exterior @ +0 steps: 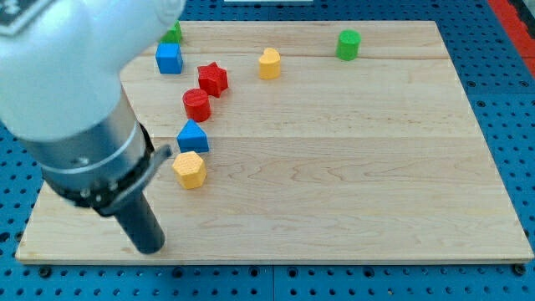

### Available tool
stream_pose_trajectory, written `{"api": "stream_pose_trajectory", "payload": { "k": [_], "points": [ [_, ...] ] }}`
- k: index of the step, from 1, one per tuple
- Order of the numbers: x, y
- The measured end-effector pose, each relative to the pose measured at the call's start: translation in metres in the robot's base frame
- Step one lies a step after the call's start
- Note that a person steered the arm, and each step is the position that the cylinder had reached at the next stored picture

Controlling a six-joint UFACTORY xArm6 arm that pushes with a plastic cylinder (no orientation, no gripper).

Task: Push the yellow hexagon to the top right of blue triangle

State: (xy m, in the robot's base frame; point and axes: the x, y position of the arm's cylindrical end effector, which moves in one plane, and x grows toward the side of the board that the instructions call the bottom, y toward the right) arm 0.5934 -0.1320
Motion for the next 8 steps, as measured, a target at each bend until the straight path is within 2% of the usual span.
{"api": "stream_pose_trajectory", "payload": {
  "k": [1,2,3,5,6,7,8],
  "points": [
    [-0.04,0.04],
    [-0.093,0.008],
    [-0.118,-0.002],
    [-0.197,0.007],
    [-0.211,0.065],
    [-0.244,0.034],
    [-0.257,0.036]
  ]
}}
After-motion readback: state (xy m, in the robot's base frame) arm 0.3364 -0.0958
